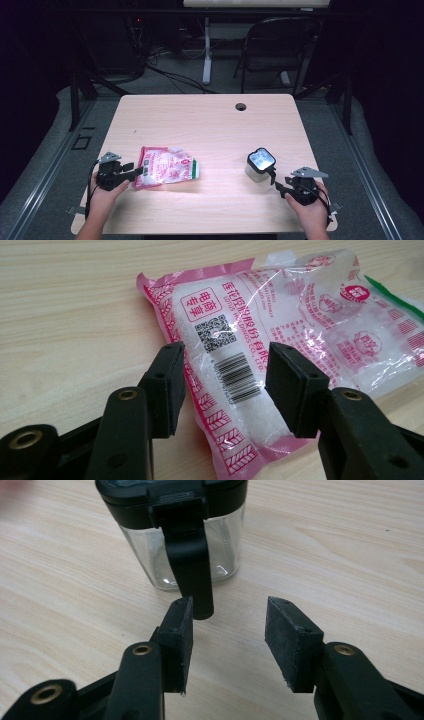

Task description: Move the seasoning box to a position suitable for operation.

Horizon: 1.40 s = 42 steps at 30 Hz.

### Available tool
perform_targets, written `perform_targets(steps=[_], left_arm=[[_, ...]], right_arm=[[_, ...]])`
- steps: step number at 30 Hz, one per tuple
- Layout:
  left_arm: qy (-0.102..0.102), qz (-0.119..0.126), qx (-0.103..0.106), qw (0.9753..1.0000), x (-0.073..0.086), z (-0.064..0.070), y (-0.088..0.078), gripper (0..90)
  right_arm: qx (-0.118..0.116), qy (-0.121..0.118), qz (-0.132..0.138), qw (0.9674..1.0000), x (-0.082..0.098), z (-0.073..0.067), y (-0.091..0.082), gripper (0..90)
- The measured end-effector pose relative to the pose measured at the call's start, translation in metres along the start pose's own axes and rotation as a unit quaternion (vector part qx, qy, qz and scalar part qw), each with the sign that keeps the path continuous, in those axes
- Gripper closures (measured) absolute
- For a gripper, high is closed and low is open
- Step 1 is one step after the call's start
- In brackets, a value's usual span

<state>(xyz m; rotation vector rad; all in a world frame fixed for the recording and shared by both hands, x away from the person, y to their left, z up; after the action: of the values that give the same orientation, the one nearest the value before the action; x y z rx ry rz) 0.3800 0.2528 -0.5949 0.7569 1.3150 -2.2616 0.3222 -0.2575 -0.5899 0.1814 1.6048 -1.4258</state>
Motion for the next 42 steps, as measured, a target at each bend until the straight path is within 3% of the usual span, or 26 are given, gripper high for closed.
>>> perform_targets(steps=[7,11,12,17,21,22,23,27,29,30,37,42], left_arm=[[-0.004,-0.005,-0.009,0.9999,0.004,0.001,-0.007,50.7],[0.011,0.006,-0.022,0.9997,0.003,0.002,-0.014,46.2],[0.031,0.011,-0.04,0.9987,0.003,0.0,-0.015,45.2],[0.038,0.004,-0.047,0.9982,0.007,-0.003,-0.014,42.9],[0.024,0.007,-0.029,0.9992,0.009,-0.001,-0.019,43.7],[0.019,0.002,-0.033,0.9993,0.011,-0.002,-0.022,53.2],[0.016,0.001,-0.034,0.9993,0.011,-0.003,-0.023,53.2],[-0.006,0.009,-0.019,0.9998,0.012,-0.002,-0.034,67.5],[-0.014,0.012,-0.028,0.9994,0.014,-0.003,-0.037,71.2],[-0.019,0.007,-0.044,0.9988,0.017,-0.006,-0.038,74.7],[-0.03,0.0,-0.067,0.9973,0.02,-0.011,-0.043,81.1],[-0.032,-0.008,-0.034,0.9989,0.022,-0.011,-0.043,72.8]], right_arm=[[-0.012,-0.002,-0.004,0.9999,-0.007,-0.004,-0.001,53.1],[-0.013,-0.016,-0.008,0.9997,-0.013,-0.009,-0.003,51.2],[-0.016,-0.019,-0.007,0.9997,-0.016,-0.012,-0.004,50.3],[-0.017,-0.029,-0.011,0.9994,-0.018,-0.016,0.001,49.0],[-0.017,-0.024,-0.02,0.9994,-0.016,-0.013,0.013,51.5],[-0.02,-0.023,-0.017,0.9994,-0.018,-0.011,0.018,54.9],[-0.02,-0.023,-0.017,0.9994,-0.018,-0.011,0.018,54.9],[-0.014,-0.028,-0.017,0.9994,-0.021,-0.01,0.023,60.8],[-0.012,-0.027,-0.013,0.9995,-0.023,-0.009,0.022,64.2],[-0.007,-0.021,-0.006,0.9997,-0.027,-0.009,0.02,66.6],[-0.003,-0.039,-0.017,0.9991,-0.031,-0.01,0.022,71.4],[-0.007,-0.043,-0.019,0.9989,-0.034,-0.012,0.024,72.1]])
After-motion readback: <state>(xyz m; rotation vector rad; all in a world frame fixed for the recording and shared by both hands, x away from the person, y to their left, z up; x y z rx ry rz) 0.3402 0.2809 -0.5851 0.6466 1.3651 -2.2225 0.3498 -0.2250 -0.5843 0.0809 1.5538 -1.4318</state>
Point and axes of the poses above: each handheld gripper's, and its own axes: y roughly forward along the jaws, x roughly out of its underside, z roughly to its right, the point moved 7 cm from there along y, roughly forward along the jaws, and after that the axes turned 15 degrees about -y, right-handed, at the moved point
